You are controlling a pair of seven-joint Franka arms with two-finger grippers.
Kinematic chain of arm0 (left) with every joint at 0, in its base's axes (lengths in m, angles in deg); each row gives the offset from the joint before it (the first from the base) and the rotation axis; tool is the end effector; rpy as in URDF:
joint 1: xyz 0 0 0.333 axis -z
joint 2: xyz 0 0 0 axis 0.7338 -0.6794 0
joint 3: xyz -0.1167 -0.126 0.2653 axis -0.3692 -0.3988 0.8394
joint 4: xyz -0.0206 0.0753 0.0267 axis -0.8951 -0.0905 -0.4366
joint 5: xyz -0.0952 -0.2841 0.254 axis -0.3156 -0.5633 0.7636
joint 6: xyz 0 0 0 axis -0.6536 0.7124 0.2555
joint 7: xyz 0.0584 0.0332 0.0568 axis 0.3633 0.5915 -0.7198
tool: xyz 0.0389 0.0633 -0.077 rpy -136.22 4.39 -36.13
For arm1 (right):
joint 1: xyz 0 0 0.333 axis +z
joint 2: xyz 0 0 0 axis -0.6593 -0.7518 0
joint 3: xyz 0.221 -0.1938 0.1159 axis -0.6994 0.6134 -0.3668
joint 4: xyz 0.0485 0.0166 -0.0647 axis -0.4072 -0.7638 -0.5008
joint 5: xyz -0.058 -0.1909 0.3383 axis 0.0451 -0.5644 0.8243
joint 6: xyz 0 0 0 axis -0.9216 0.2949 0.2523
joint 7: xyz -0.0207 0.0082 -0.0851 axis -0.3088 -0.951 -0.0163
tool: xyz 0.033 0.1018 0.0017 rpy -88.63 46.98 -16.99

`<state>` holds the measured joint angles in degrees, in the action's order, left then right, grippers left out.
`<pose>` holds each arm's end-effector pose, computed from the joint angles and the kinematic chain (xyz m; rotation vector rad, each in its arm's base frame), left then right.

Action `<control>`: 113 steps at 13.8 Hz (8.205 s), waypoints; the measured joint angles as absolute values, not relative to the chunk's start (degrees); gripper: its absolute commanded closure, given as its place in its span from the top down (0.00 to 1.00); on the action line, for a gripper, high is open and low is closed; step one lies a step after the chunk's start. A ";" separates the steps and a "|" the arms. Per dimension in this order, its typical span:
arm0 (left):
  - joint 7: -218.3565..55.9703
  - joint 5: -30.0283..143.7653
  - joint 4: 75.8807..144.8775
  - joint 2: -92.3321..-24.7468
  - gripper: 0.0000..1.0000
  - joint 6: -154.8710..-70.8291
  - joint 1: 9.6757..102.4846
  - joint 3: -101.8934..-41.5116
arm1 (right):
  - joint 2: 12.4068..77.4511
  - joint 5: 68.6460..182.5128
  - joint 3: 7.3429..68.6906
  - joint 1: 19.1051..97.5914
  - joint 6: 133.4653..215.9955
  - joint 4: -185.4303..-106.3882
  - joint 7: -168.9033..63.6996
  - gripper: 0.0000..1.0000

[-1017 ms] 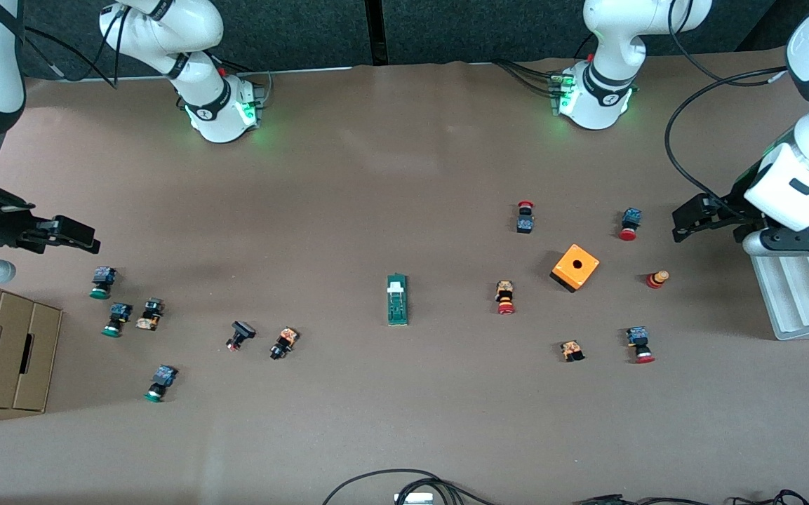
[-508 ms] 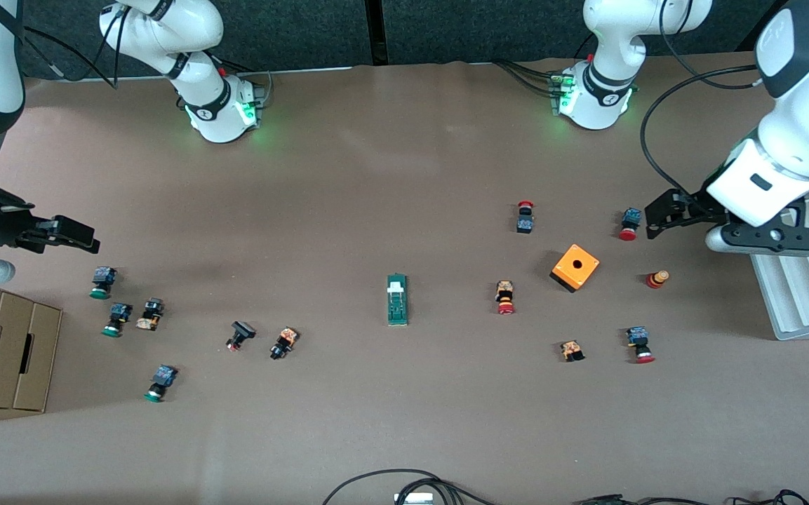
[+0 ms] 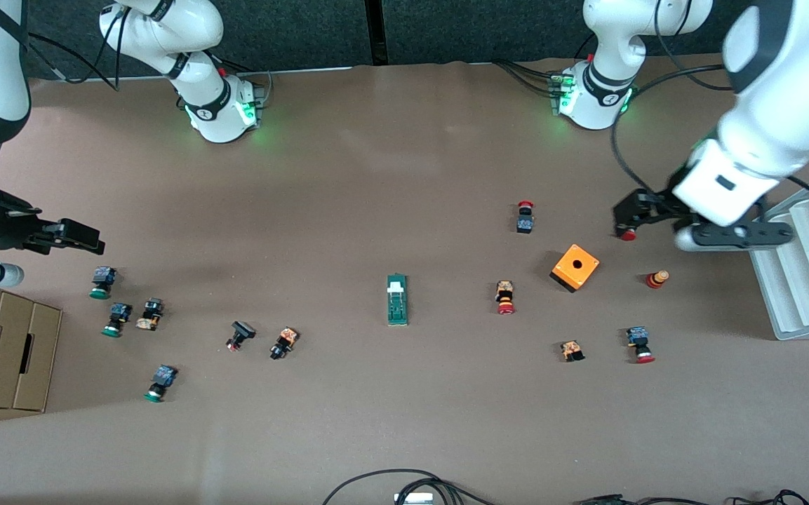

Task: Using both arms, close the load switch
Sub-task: 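Move the left gripper down over the green load switch base, then grasp the switch base with the left gripper while the right gripper approaches, then bring the right gripper onto the white switch handle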

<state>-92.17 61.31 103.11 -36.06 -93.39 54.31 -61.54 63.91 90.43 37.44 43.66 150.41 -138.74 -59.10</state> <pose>0.5597 -0.1574 0.5868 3.0475 0.0739 0.0156 0.5757 -0.0198 0.5679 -3.1114 0.1098 0.1387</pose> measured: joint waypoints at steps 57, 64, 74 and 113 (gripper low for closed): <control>-220.49 168.31 105.83 -85.39 0.75 -117.76 101.83 -61.33 | 52.05 97.67 36.39 54.62 155.65 -139.09 -35.65 0.99; -222.80 168.58 105.83 -85.62 0.58 -116.01 102.55 -61.31 | 51.37 97.67 36.37 59.29 158.95 -139.08 -33.13 0.99; -223.13 169.32 105.72 -86.08 0.32 -114.53 103.38 -61.23 | 46.01 97.64 36.40 67.87 169.01 -139.13 -28.11 0.99; -223.18 169.33 105.69 -86.12 0.29 -114.43 103.47 -61.17 | 27.50 92.87 36.49 84.81 197.95 -139.15 -14.68 0.99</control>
